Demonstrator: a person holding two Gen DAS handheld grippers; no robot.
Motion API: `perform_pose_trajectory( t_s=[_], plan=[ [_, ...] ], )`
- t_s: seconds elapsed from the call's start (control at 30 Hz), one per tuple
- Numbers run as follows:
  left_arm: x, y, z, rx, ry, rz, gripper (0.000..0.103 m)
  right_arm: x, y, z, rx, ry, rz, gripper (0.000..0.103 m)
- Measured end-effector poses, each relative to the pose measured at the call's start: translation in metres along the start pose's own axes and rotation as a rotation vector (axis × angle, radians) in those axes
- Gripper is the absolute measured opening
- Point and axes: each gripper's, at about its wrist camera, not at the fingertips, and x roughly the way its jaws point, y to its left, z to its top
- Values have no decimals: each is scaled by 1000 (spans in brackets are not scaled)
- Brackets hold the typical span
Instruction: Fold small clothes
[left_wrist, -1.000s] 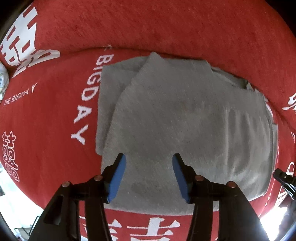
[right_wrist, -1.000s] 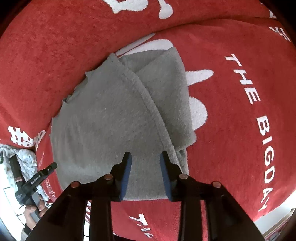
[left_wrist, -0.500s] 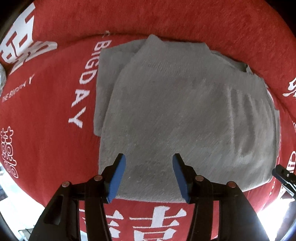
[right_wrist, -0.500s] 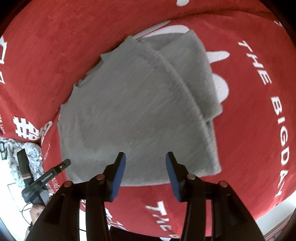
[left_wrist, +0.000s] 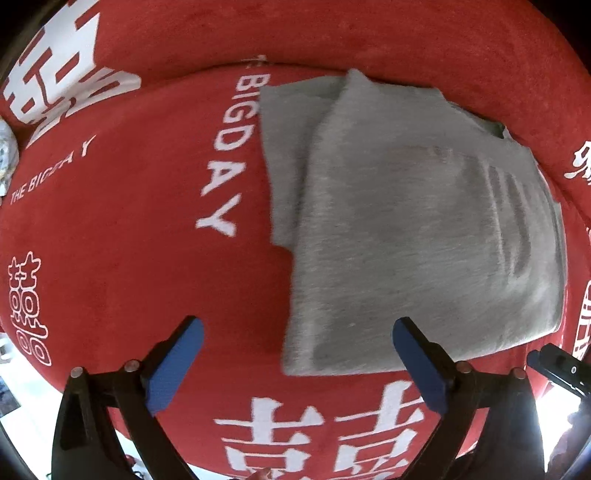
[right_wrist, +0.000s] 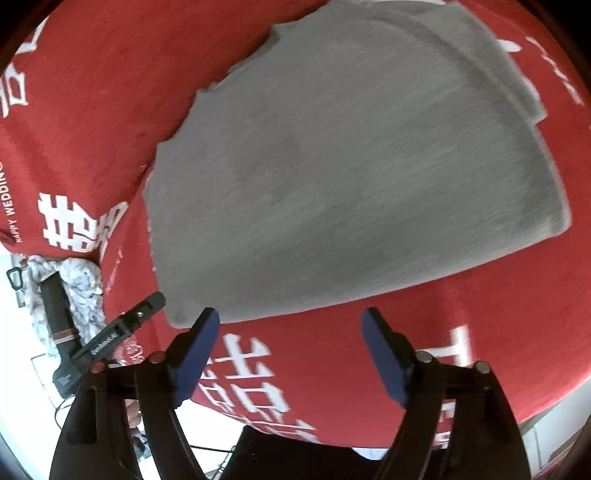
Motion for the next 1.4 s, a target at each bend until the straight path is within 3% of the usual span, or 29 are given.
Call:
perform_pose_trajectory(
  t_s=[0.23, 0.4, 0.5, 0.67, 1.03, 1.1, 1.13, 1.17, 1.27, 1.4],
  plan=[
    [14, 40, 5, -55, 50, -47, 103, 40, 22, -21, 74, 81, 129, 86],
    [24, 63, 11, -57, 61, -54, 103, 60, 23, -33, 147, 90, 204, 86],
    [31, 82, 20, -75, 71, -155, 103, 73, 21, -38, 196, 91, 282, 86],
    [31, 99, 38, -110, 21, -281, 103, 94, 16, -41, 302, 31, 422, 86],
    [33, 86, 68, -139, 27, -554, 103, 117, 21, -34, 455, -95, 631, 86],
    [37, 84, 74, -146, 41, -599, 103, 119, 22, -31, 480, -98, 646, 78],
    [38, 82, 76, -149, 47, -614, 103, 120, 22, -30, 500, -81, 645, 49],
    [40, 82, 77, -151, 53, -624, 103, 120, 20, -28, 514, -64, 640, 12],
    [48, 74, 84, -168, 74, -648, 103, 113, 18, -22, 519, -64, 711, 12],
    [57, 59, 90, -196, 93, -707, 103, 84, 34, -7, 423, -109, 754, 12]
  ],
)
